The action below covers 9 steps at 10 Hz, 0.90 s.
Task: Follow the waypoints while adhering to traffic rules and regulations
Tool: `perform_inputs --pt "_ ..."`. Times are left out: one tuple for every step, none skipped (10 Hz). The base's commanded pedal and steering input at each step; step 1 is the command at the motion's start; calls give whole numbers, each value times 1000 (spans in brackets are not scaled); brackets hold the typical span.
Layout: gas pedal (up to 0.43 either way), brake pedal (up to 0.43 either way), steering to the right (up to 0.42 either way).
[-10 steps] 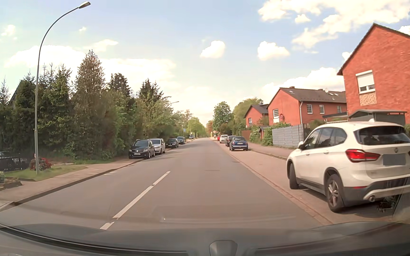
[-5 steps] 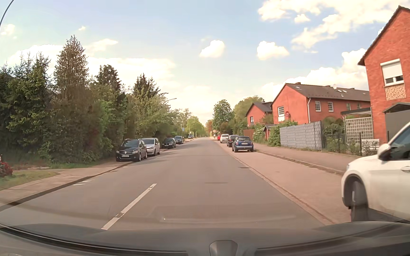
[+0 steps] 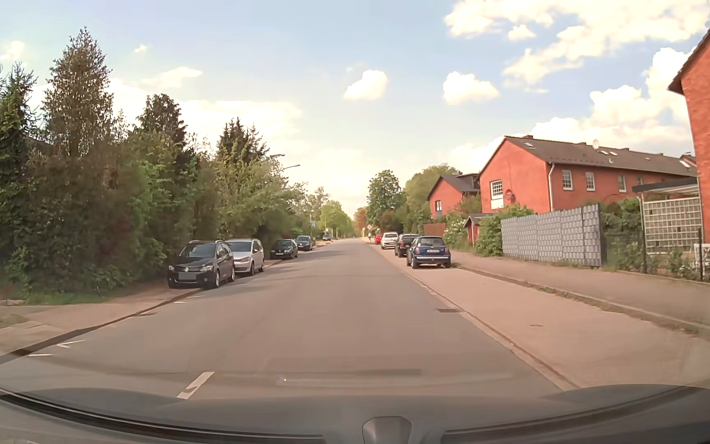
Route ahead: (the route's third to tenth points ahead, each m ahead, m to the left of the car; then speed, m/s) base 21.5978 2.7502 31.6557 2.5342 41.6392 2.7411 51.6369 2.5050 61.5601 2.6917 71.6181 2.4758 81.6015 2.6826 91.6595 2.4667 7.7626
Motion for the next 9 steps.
perform_inputs --pt "177 0 1" --pt "177 0 0" --pt "177 0 -2" --pt "177 0 -5" --pt "177 0 -5" --pt "177 0 -5" --pt "177 0 -4" --pt "177 0 -4" --pt "177 0 -4"
